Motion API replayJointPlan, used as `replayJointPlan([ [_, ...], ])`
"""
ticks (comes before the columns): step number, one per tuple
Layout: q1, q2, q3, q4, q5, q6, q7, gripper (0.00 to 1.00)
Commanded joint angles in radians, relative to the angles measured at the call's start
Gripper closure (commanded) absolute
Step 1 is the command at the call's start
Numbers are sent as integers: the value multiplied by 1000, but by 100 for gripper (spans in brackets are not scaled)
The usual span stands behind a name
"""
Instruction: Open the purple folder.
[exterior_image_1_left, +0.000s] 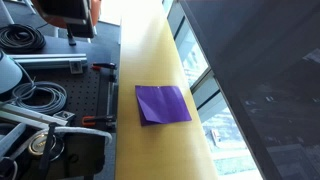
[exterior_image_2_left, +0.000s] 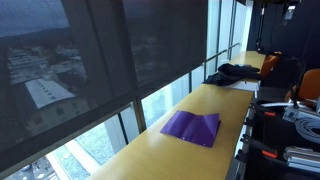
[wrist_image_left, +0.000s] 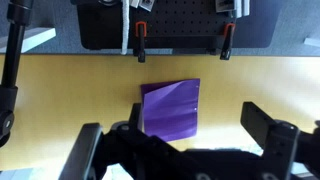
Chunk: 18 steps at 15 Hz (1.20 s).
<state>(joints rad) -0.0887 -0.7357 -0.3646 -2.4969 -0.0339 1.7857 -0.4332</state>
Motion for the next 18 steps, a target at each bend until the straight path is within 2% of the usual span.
replayJointPlan([
  [1, -13, 4, 10, 3, 8, -2, -7, 0],
  [3, -13, 4, 10, 5, 8, -2, -7, 0],
  [7, 4, 37, 45, -30, 5, 95, 10, 0],
  [11, 39, 131, 95, -62, 40, 310, 60, 0],
  [14, 77, 275, 125, -61, 102, 505, 111, 0],
  [18, 118, 488, 136, -43, 221, 696, 123, 0],
])
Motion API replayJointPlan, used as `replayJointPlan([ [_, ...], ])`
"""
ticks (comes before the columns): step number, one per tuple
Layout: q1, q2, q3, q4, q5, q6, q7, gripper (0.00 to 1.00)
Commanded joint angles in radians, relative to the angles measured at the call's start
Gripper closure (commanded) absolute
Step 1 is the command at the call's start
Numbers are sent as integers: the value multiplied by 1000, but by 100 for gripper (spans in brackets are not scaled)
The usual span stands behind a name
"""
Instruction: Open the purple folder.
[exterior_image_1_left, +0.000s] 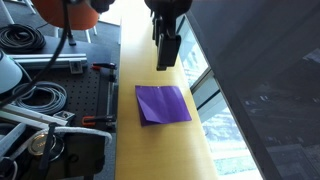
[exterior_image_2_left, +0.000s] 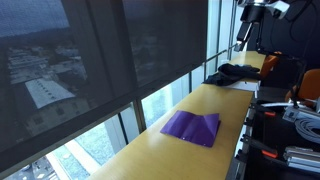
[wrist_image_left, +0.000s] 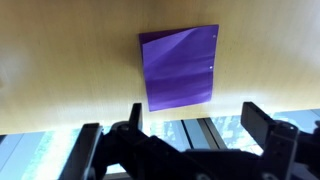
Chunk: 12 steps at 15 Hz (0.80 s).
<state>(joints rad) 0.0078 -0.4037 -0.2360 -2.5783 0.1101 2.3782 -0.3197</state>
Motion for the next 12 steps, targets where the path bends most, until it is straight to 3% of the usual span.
replayJointPlan([
  [1, 26, 201, 9, 45, 105, 128, 4, 0],
  [7, -25, 480, 35, 94, 260, 231, -63, 0],
  [12, -138, 665, 125, 184, 349, 220, -204, 0],
])
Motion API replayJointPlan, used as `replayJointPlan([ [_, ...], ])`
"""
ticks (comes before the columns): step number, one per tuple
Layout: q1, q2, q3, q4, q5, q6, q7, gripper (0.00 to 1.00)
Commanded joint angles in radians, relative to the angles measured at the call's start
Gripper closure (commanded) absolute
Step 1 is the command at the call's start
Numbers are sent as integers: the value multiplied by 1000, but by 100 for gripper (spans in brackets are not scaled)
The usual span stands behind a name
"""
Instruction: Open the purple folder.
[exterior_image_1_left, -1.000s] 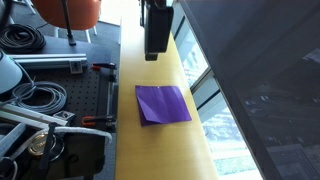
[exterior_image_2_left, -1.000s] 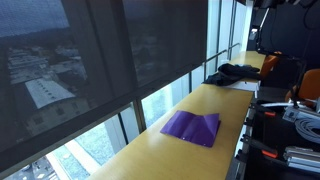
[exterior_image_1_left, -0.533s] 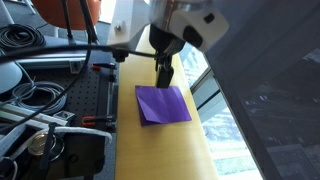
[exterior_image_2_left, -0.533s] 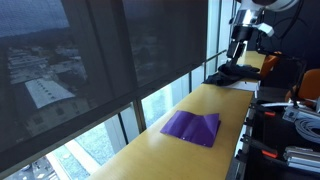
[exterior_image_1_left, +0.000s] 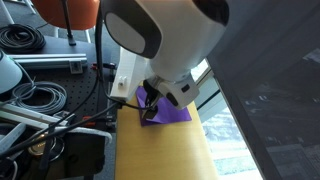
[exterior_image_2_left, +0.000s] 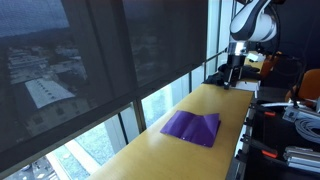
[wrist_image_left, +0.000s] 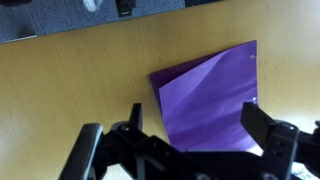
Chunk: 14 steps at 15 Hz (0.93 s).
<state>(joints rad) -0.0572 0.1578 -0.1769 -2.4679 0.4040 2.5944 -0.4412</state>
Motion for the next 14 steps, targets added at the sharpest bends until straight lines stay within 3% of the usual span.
replayJointPlan([
  [1, -100, 140, 91, 94, 66, 7, -109, 0],
  [7, -235, 309, 209, 215, 50, 3, -194, 0],
  [14, -323, 452, 288, 358, 40, -32, -206, 0],
])
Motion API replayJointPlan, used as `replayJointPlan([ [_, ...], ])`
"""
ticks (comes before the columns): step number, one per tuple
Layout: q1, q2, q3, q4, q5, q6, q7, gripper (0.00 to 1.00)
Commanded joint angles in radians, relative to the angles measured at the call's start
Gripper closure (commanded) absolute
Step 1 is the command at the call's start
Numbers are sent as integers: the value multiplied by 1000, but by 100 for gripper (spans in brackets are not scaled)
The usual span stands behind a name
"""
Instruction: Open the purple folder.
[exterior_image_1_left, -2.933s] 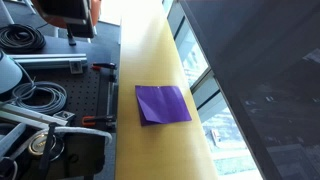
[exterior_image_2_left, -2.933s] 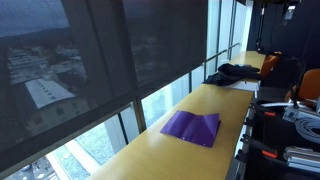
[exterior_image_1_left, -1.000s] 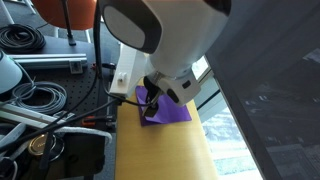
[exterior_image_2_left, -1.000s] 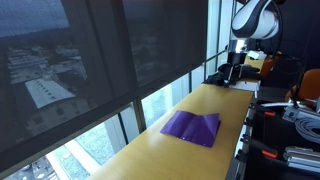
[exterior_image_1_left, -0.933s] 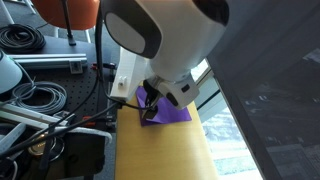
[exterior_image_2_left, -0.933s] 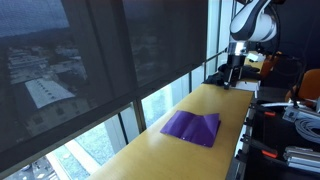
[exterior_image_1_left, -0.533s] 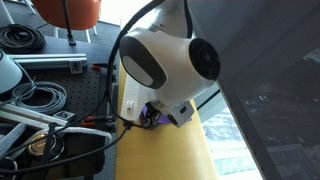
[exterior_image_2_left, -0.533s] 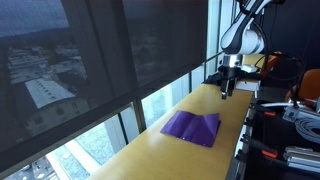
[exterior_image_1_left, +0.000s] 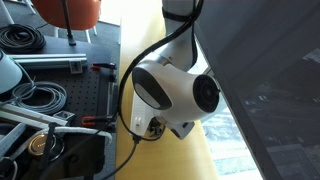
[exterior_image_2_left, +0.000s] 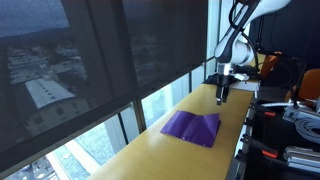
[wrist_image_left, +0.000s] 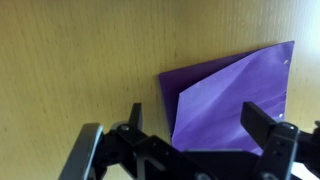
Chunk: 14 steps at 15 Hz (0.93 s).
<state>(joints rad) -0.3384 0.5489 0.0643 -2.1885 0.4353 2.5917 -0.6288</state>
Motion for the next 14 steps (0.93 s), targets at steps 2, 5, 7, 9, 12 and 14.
replayJointPlan([
  [2, -43, 101, 60, 118, 1, -22, -3, 0],
  [5, -45, 154, 81, 164, -3, -35, 16, 0],
  [7, -44, 192, 89, 192, -8, -49, 31, 0],
  [9, -43, 222, 90, 216, -14, -65, 46, 0],
  [12, -42, 257, 89, 251, -19, -91, 72, 0],
  [14, -42, 270, 91, 268, -18, -107, 82, 25],
])
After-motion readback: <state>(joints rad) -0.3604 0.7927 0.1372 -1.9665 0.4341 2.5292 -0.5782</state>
